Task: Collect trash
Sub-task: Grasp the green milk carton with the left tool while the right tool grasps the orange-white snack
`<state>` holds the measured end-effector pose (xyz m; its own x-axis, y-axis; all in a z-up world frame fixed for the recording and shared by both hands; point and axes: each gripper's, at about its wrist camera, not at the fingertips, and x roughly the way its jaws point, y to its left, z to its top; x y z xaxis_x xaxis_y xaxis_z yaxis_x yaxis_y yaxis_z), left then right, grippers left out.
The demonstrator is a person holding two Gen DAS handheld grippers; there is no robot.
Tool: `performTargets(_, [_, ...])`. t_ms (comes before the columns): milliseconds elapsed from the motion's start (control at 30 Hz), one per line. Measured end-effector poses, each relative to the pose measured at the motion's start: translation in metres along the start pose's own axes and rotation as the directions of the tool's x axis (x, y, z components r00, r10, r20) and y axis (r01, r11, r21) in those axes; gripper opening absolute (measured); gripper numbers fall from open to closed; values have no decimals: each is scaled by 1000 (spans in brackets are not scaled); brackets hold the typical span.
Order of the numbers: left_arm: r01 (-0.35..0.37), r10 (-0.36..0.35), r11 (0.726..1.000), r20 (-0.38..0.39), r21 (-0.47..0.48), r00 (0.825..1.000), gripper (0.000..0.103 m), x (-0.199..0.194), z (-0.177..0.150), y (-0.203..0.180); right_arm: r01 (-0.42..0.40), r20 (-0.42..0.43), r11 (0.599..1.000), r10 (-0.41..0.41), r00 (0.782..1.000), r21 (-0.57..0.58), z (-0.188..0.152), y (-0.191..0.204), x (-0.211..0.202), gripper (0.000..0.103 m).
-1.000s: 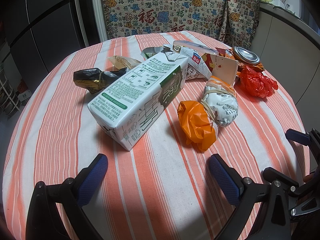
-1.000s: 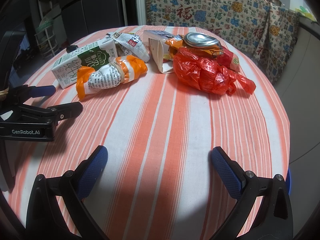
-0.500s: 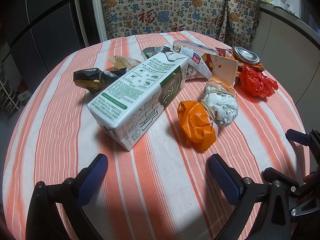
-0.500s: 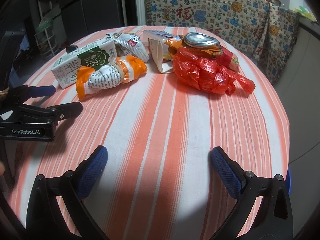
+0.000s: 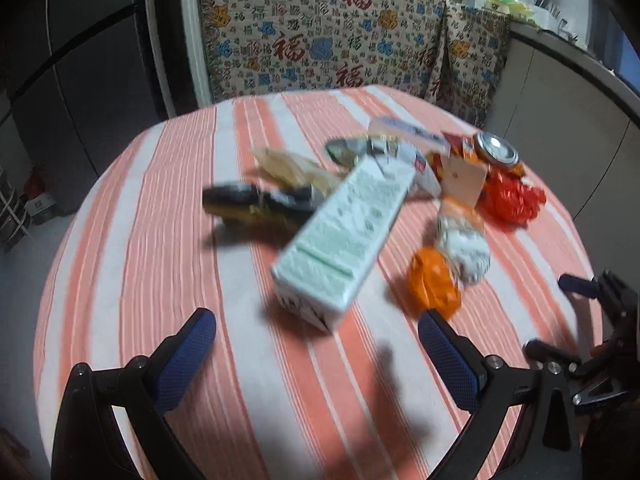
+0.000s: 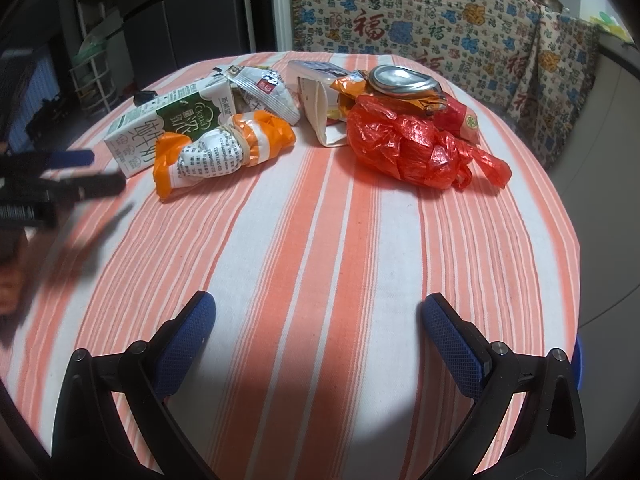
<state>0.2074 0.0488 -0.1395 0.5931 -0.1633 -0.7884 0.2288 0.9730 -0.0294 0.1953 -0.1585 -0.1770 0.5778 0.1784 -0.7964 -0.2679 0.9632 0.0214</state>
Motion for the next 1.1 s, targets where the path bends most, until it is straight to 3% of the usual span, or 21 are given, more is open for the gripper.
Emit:
performTargets(100, [9,-9,998,6,54,1000,101,8,14,0,-1,0,1000,1,1000,-1,0,1,1,103])
performTargets(133, [13,-13,997,4,77,1000,96,12,16,-2,-1,0,1000,1,1000,-1,0,1,1,103])
performTargets(200, [10,-10,993,-3,119,1000,75,19,18,-7,-1,1,1000,1,1000,-2,0,1,1,103])
performTargets(233, [6,-5,990,-5,138,1000,55,21,17,-10,-2,2,1000,2,1000,-1,0,1,1,103])
performTargets(267, [12,-11,990,-8,144,1000,48,22,15,-11,-3,2,1000,3,1000,-1,0,1,1,103])
performTargets(367, [20,-19,993,-10,113,1000,42,12,6,-13,-8,5,1000,8,1000,3,1,2,1,103])
performTargets(467, [44,-44,996,-4,81,999,40,-17,-15,-19,-9,6,1000,9,1000,3,1,1,1,103])
performTargets(600, [169,-173,982,-30,-88,985,40,-49,-40,-8,-7,6,1000,7,1000,1,0,1,1,103])
performTargets(733, [267,-289,912,-26,-311,957,40,-48,-54,32,-4,5,1000,4,1000,-1,0,2,1,103])
performTargets(933, [231,-278,849,-31,-476,960,41,-45,-69,81,-3,9,1000,3,1000,2,0,1,1,103])
performTargets(1100, [142,-183,868,-40,-476,982,54,-57,-73,97,-4,11,1000,4,1000,3,0,0,1,103])
